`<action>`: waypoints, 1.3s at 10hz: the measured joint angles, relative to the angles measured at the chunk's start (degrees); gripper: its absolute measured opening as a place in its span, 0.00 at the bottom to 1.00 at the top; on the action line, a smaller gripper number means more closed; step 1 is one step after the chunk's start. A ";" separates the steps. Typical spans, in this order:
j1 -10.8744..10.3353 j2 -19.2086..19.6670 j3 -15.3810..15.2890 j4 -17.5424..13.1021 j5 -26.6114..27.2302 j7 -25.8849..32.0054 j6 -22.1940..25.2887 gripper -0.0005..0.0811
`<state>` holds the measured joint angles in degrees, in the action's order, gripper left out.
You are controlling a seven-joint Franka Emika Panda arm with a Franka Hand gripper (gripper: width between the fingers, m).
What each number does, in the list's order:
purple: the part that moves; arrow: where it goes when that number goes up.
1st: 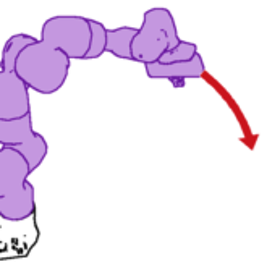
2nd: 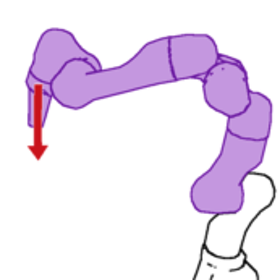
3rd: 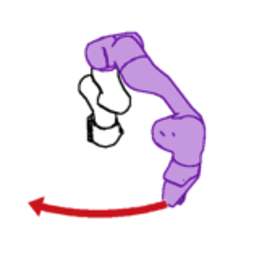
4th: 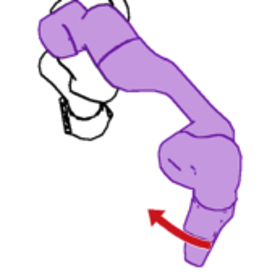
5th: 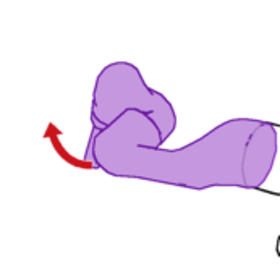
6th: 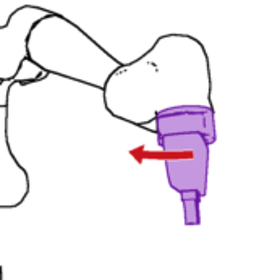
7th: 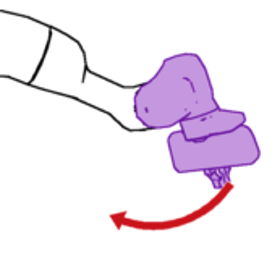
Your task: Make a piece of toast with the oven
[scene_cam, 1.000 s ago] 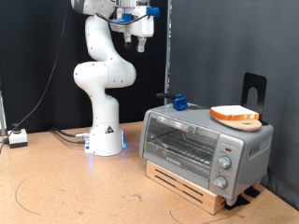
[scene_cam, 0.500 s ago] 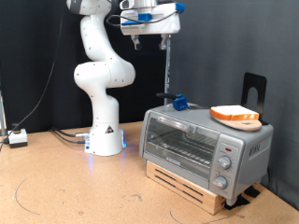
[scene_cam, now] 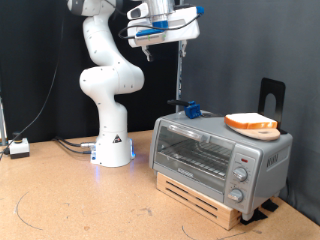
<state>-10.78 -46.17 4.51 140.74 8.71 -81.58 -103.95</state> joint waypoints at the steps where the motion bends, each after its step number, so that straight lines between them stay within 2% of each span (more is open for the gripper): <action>1: -1.52 -0.39 2.00 1.50 0.50 7.24 -1.86 1.00; 3: -4.55 1.00 5.92 4.02 0.48 20.93 -7.91 1.00; 4: -4.16 0.94 5.65 4.00 0.50 18.39 -7.61 1.00; 5: -4.84 0.68 6.34 4.09 2.35 21.60 -6.92 1.00; 7: -8.29 0.37 11.15 4.72 5.45 33.77 -5.54 1.00; 8: -9.13 0.89 12.59 5.56 5.46 37.56 -6.42 1.00; 11: -9.44 5.64 13.62 6.45 4.93 42.69 -8.15 1.00; 13: -8.99 7.83 13.07 8.09 4.46 41.34 -13.78 1.00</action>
<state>-19.77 -38.35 17.58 148.83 13.17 -40.24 -117.73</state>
